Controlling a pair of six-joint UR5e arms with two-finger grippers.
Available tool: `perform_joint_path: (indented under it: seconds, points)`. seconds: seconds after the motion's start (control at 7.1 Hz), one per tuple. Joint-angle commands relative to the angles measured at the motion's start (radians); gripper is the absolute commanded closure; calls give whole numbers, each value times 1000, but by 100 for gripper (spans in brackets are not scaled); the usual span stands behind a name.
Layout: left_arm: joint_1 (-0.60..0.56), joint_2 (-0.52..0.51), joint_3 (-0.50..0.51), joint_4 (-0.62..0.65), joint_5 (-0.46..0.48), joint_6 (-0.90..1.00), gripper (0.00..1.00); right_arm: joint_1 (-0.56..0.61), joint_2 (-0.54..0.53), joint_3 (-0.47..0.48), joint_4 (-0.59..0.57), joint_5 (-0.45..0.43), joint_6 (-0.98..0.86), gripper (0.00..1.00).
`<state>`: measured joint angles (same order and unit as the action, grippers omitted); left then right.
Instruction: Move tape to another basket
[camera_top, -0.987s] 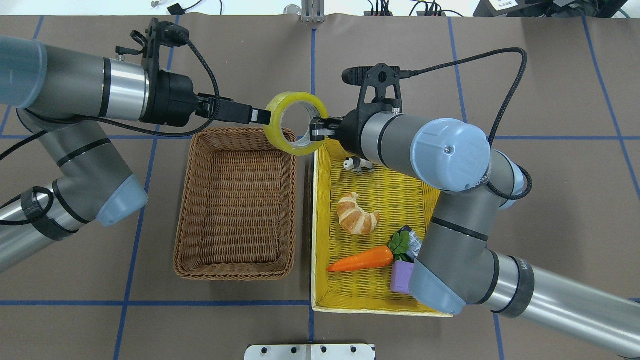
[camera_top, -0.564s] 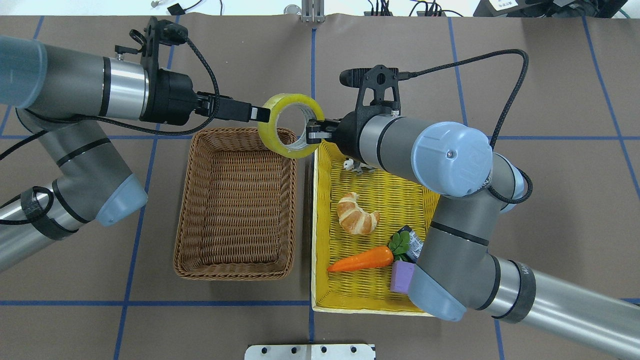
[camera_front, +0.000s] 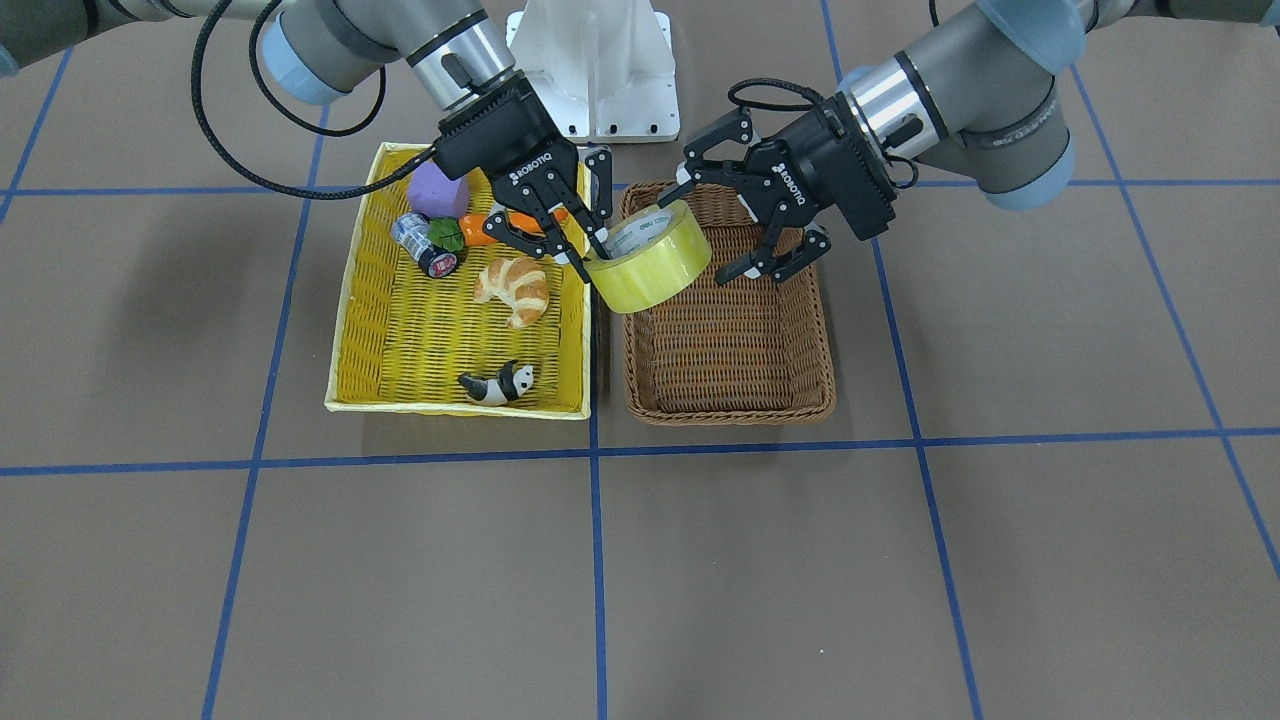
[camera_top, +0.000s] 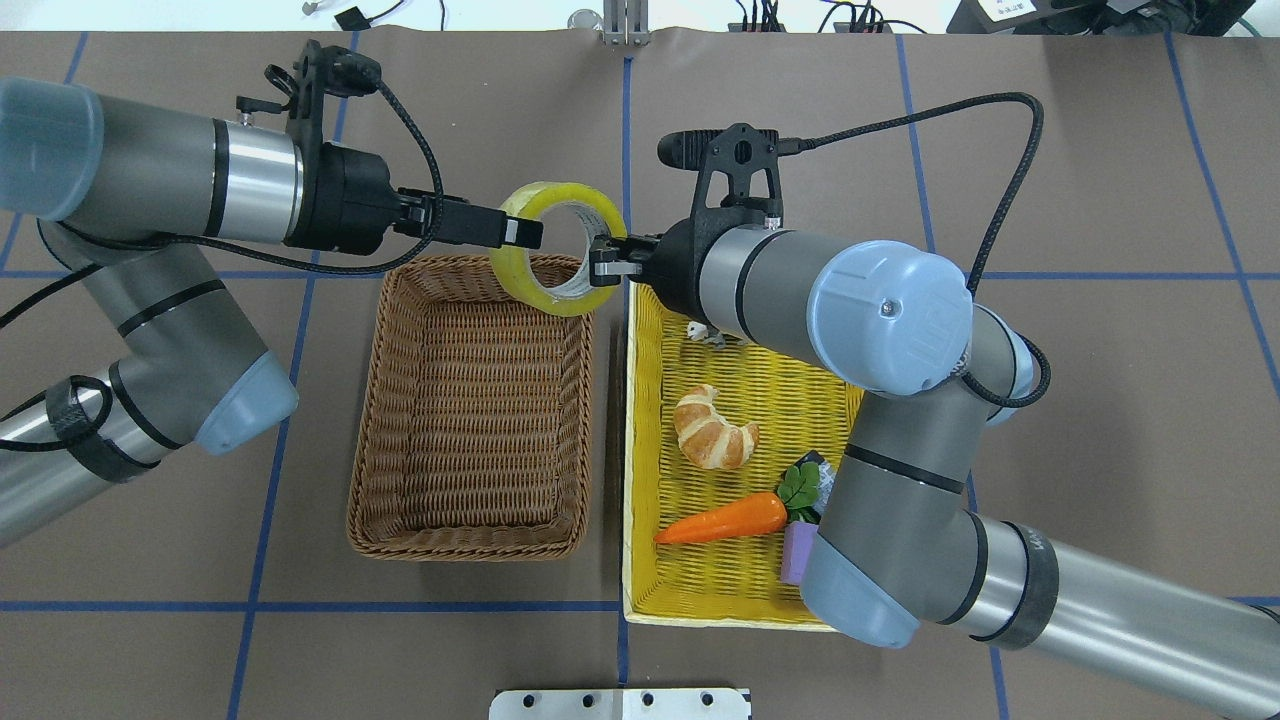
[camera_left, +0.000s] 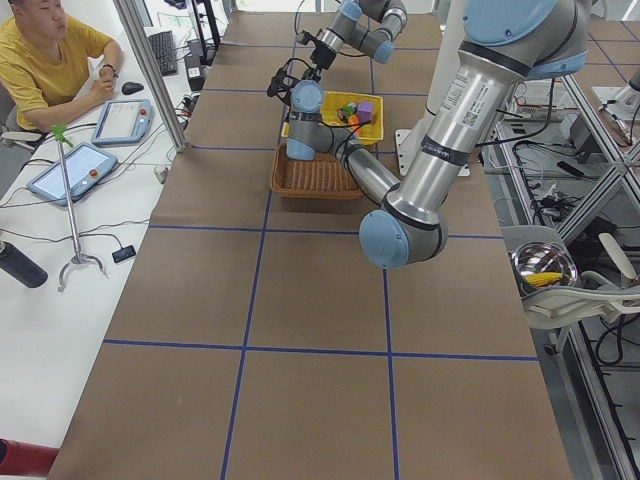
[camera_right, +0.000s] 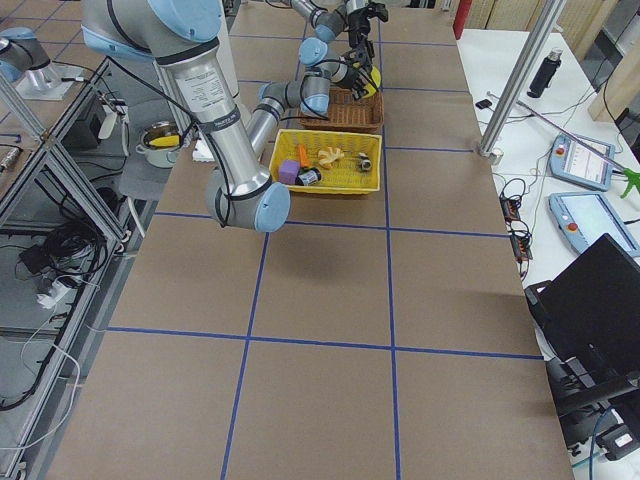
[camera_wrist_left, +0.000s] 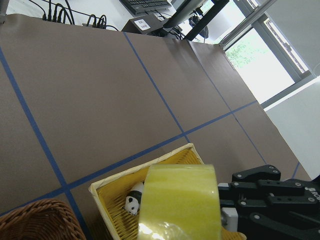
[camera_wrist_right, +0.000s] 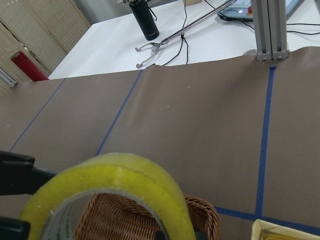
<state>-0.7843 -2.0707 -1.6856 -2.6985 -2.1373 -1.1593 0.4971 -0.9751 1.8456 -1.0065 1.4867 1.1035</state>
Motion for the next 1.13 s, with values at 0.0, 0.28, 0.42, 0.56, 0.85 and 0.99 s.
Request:
perform_joint_path:
  seconds: [0.0,0.28,0.42,0.56,0.85,0.99]
  points:
    - [0,-2,-2,-4,-1,-121,100,0,1,6,6,3,-17,89]
    - [-7,0,-6,-3,-1,-129,100,0,-8,26,9,9,-17,12]
    - [-21,0,-8,-3,-1,-154,100,20,-10,50,5,50,-1,2]
    - [-26,3,-8,-4,-1,-163,100,93,-40,47,-4,202,42,2]
    - [-18,65,-3,-38,-1,-282,100,336,-82,24,-198,568,78,0]
    - [-16,75,10,-88,-1,-495,100,462,-86,-33,-272,701,-67,0]
